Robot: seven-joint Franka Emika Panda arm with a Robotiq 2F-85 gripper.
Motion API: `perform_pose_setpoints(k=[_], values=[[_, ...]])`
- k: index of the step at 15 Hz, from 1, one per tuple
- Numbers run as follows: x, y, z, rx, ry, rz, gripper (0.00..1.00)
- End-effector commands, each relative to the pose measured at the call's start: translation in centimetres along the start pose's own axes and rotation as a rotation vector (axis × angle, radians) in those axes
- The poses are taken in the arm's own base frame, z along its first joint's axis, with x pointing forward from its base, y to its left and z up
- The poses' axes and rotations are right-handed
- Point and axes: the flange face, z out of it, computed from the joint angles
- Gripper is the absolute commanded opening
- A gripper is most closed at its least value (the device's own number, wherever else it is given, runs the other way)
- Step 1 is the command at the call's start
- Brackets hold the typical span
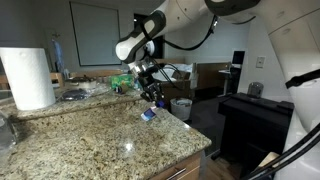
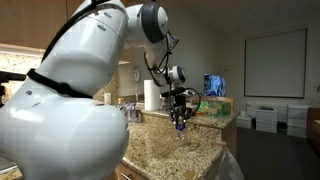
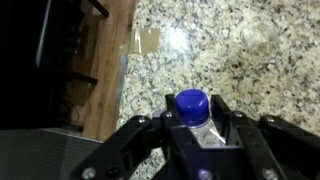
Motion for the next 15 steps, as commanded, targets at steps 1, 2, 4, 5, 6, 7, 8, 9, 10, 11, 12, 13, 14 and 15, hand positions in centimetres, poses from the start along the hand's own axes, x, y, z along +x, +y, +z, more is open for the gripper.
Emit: perform_pose_setpoints(k=[1, 2, 4, 5, 6, 7, 8, 9, 10, 11, 12, 13, 14, 15], values=[[0.4, 0.1, -0.2, -0.105, -0.132, -0.042, 0.14], [0.5, 0.1, -0.4, -0.130, -0.156, -0.044, 0.14], [0.9, 0.0, -0.8, -0.160, -0.185, -0.053, 0.14], [1.4, -0.2, -0.8, -0.169, -0.198, -0.057, 0.14], [1.9, -0.3, -0.8, -0.175, -0.207, -0.057, 0.14], [2.5, -0.4, -0.7, -0.175, -0.213, -0.056, 0.14], [3.1, -0.5, -0.6, -0.176, -0.219, -0.053, 0.14], [3.7, -0.7, -0.4, -0.173, -0.225, -0.052, 0.14], [4.3, -0.7, -0.2, -0.171, -0.230, -0.050, 0.14], [5.0, -0.8, 0.0, -0.168, -0.235, -0.047, 0.14], [5.5, -0.7, 0.2, -0.165, -0.239, -0.049, 0.14], [5.9, -0.7, 0.2, -0.162, -0.245, -0.049, 0.14], [6.1, -0.6, 0.0, -0.165, -0.249, -0.044, 0.14], [6.1, -0.4, -0.4, -0.168, -0.251, -0.038, 0.14]])
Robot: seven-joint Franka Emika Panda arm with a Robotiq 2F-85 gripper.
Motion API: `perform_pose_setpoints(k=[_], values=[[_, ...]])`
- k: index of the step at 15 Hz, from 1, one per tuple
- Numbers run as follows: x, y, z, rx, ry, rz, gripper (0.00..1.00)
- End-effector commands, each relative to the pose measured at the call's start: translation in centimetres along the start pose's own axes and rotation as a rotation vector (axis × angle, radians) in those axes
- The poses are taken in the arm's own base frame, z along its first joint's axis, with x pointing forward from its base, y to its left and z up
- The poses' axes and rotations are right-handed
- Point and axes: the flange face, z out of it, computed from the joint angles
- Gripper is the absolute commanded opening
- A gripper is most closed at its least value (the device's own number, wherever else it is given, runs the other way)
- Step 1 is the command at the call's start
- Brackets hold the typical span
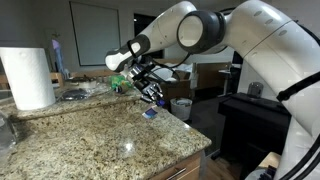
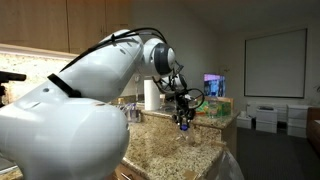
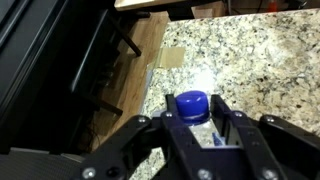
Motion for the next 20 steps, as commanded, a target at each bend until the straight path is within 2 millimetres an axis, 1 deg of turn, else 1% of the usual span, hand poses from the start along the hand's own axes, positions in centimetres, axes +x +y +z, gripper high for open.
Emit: perform_pose_setpoints(k=[1, 4, 5, 8, 14, 16, 19, 20], values=[[0.3, 1.2, -1.3, -0.015, -0.020, -0.003, 0.14], [-1.1, 2.9, -3.8, 0.000, 0.024, 0.035, 0.14], [-1.2, 3.6, -4.5, 0.015, 0.050, 0.054, 0.14], [-0.5, 4.8, -5.5, 0.052, 0.091, 0.086, 0.14], [1.8, 5.3, -3.8, 0.060, 0.065, 0.101, 0.14], [2.1, 5.6, -3.7, 0.066, 0.067, 0.109, 0.14], [2.2, 6.6, -4.3, 0.100, 0.101, 0.133, 0.14], [2.3, 7.0, -4.6, 0.119, 0.122, 0.145, 0.64]])
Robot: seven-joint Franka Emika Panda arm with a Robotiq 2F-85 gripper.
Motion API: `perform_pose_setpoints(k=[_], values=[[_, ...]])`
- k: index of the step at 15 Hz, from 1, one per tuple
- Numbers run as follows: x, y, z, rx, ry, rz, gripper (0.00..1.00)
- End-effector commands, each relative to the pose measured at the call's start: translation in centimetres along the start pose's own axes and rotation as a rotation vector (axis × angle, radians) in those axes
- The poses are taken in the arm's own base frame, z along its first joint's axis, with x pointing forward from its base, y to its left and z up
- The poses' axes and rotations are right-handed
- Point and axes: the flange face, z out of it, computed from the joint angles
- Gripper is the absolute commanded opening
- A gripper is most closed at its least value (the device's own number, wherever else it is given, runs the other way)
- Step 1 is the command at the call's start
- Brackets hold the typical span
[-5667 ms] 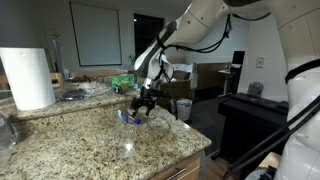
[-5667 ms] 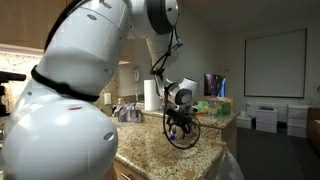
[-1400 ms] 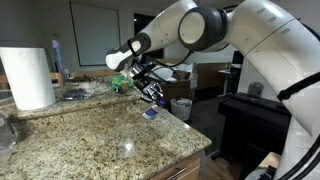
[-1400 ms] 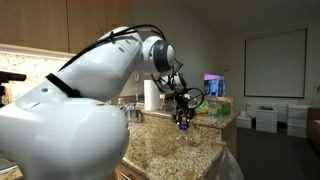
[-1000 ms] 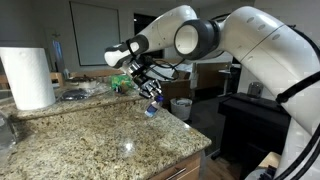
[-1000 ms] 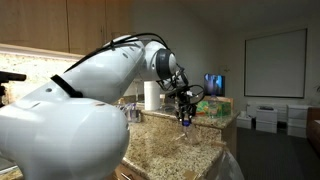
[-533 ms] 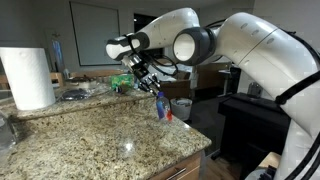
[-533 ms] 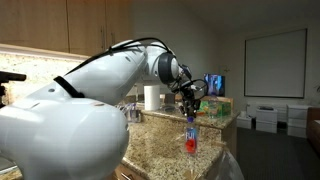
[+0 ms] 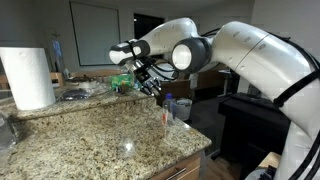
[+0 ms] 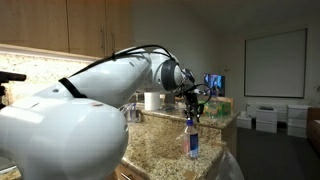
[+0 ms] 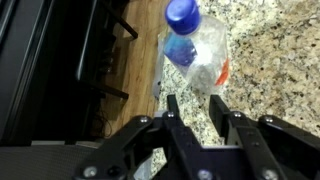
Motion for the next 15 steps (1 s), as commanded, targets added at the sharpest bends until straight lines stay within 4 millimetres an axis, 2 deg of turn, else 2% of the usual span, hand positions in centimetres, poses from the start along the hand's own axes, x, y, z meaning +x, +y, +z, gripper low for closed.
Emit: perform_pose_setpoints(k=[1, 5, 7, 9, 10, 12, 15], values=[[0.2, 1.8, -1.4, 0.082, 0.051, 0.029, 0.65], [0.2, 3.1, -3.8, 0.158, 0.164, 0.046, 0.89], [-1.2, 5.4, -6.3, 0.191, 0.240, 0.064, 0.98], [-2.6, 7.9, -9.0, 0.242, 0.327, 0.102, 1.00], [-2.5, 8.0, -9.4, 0.284, 0.352, 0.112, 1.00], [-3.8, 10.7, -11.2, 0.357, 0.406, 0.153, 1.00], [-5.7, 13.9, -12.3, 0.411, 0.445, 0.201, 1.00]])
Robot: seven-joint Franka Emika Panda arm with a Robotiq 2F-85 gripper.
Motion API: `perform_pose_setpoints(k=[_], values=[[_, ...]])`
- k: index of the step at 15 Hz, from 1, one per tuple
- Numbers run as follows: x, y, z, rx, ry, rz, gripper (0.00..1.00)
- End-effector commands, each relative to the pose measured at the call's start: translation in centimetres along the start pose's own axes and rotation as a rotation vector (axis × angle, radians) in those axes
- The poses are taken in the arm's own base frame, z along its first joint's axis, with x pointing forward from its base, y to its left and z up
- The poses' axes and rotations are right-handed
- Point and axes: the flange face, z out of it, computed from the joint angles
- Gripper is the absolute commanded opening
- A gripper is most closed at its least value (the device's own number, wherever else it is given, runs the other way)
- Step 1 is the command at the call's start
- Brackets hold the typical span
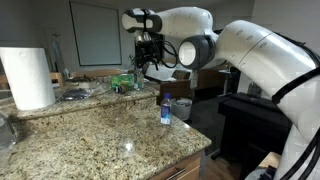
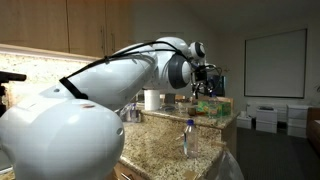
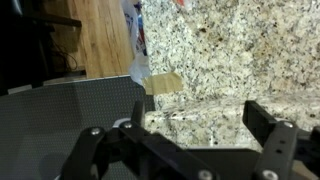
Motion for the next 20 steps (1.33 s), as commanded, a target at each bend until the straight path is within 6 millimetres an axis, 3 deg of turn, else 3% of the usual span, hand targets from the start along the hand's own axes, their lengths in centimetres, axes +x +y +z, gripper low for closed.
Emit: perform_pose_setpoints(k=[1, 7, 14, 20], values=[[-0.4, 2.9, -2.8, 0.100, 0.030, 0.071, 1.00], [-0.9, 5.0, -4.4, 0.271, -0.008, 0.116, 1.00], [-2.0, 6.1, -5.3, 0.242, -0.056, 0.248, 1.00], [-1.2, 5.4, -4.1, 0.236, -0.051, 0.242, 1.00]])
